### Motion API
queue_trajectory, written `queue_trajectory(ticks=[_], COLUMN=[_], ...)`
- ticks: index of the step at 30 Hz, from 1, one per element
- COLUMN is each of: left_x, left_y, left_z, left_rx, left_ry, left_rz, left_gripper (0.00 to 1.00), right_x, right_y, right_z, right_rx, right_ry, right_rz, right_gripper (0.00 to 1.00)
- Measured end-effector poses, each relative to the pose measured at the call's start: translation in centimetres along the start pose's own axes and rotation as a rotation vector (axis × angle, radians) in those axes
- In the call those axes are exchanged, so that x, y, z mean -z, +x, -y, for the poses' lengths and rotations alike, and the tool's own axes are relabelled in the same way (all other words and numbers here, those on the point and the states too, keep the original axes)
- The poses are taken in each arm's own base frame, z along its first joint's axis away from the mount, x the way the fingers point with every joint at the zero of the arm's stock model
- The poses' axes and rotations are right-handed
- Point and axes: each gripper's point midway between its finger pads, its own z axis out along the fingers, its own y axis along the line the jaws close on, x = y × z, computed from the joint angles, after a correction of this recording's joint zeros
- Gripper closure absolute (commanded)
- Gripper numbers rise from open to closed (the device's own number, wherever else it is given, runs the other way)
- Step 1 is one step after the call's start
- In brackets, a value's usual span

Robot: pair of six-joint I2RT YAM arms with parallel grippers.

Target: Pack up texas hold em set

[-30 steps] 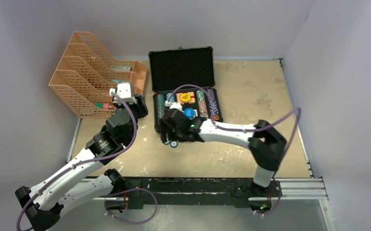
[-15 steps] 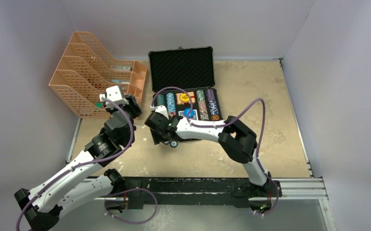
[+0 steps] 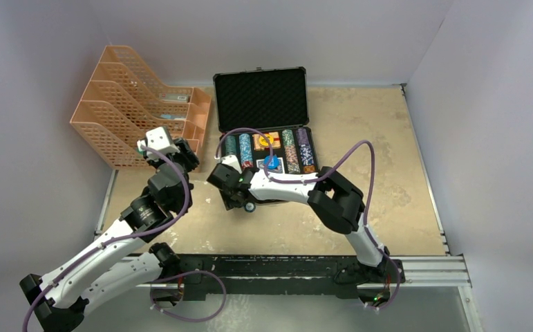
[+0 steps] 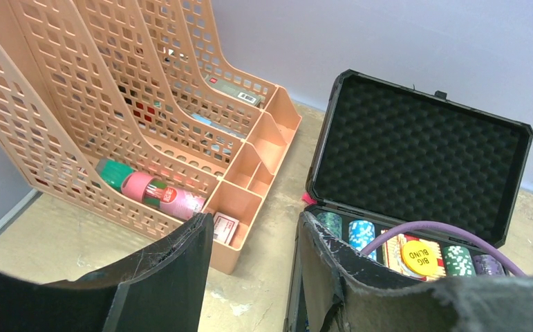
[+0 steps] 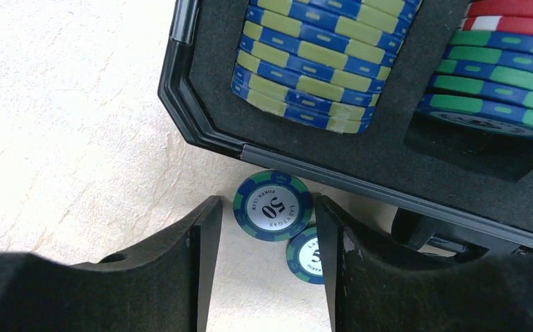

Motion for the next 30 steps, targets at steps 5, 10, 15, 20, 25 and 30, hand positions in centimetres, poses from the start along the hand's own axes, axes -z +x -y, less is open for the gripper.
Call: queue_trajectory(ticks=[5, 10, 15, 20, 25, 30], left_x=[0.0, 0.0, 0.0, 0.0, 0.1, -0.1], left_y=[0.0, -0.1, -0.1, -0.3, -0.5, -0.2], left_z=[-0.1, -0.2, -0.3, -0.7, -1.2, -1.4], left_rx=[-0.001, 0.000, 0.000, 0.001, 0.008, 0.005], left_ry=[-0.006, -0.011, -0.016, -0.037, -0.055, -0.079], left_rz=[0.002, 0.004, 0.005, 0.013, 0.022, 0.020], left_gripper=[0.52, 0.52, 0.51, 0.46, 0.40, 0.38], right_x=[0.0, -0.3, -0.5, -0.4, -0.1, 0.6], right_y=[0.1, -0.1, -0.4, -0.5, -0.3, 0.6], right_z=[-0.1, -0.4, -0.7, -0.6, -0.4, 0.3], right_rx=[0.018, 0.028, 0.027, 0.022, 0.019, 0.029], right_ry=[-0.011, -0.010, -0.009, -0.002, -0.008, -0.010], right_rz=[-0.009, -0.013, -0.011, -0.007, -0.007, -0.030], right_gripper=[0.47, 0.50, 0.57, 0.57, 0.56, 0.56])
